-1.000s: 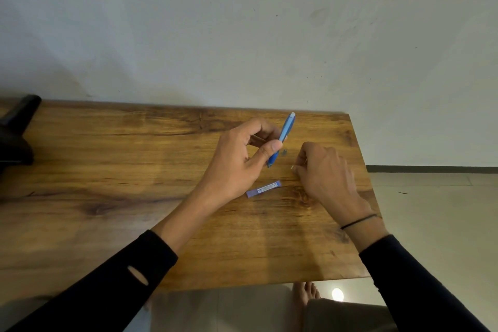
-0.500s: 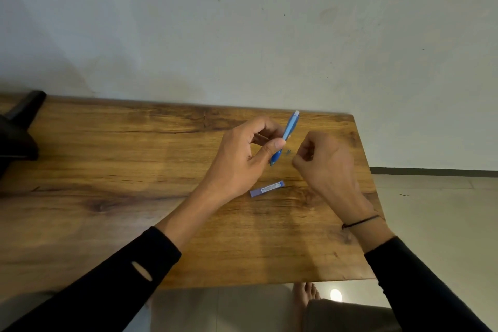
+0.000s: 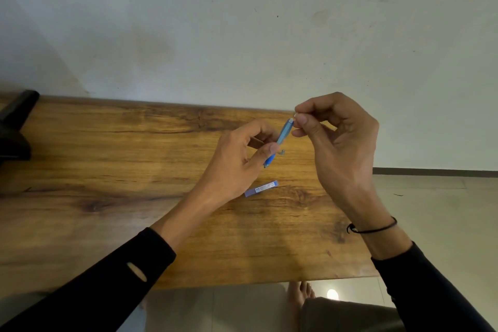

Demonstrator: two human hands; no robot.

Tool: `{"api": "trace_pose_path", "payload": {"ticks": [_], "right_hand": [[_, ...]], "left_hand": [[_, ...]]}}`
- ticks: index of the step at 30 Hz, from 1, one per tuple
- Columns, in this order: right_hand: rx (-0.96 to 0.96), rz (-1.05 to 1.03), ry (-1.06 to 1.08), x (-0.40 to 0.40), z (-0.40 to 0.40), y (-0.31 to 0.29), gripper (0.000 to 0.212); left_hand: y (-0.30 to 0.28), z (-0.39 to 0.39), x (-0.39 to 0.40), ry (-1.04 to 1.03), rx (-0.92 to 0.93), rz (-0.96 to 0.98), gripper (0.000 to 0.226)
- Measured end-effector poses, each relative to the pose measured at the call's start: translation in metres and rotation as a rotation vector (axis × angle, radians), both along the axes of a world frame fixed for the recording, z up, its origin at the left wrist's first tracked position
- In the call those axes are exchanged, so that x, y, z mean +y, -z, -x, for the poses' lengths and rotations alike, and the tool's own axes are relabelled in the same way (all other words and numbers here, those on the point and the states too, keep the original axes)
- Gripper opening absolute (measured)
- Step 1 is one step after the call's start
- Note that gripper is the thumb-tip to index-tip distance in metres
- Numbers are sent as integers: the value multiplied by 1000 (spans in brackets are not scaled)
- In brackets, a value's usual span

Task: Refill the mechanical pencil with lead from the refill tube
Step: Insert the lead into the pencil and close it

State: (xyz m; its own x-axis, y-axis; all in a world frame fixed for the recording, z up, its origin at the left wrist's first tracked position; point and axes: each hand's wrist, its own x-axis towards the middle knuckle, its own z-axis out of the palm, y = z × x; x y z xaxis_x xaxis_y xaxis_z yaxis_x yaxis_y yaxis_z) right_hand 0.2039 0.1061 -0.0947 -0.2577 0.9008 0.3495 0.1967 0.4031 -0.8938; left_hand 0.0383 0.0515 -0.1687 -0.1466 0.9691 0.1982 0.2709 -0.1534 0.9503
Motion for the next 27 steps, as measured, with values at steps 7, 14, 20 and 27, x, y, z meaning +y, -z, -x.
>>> {"api": "trace_pose_path", "payload": {"ticks": [7, 14, 20, 27], "right_hand": [[-90, -19, -41, 3, -2, 3, 11], [-254, -259, -54, 1, -7, 6, 9], [-360, -438, -41, -1, -8, 7, 9], [-355, -381, 36, -3, -5, 8, 8]], "left_hand": [[-1, 0, 0, -12, 38, 11, 9], [1, 0, -2, -9, 70, 16, 7], [2, -1, -2, -25, 116, 24, 7], [-1, -3, -4, -87, 192, 23, 9]]}}
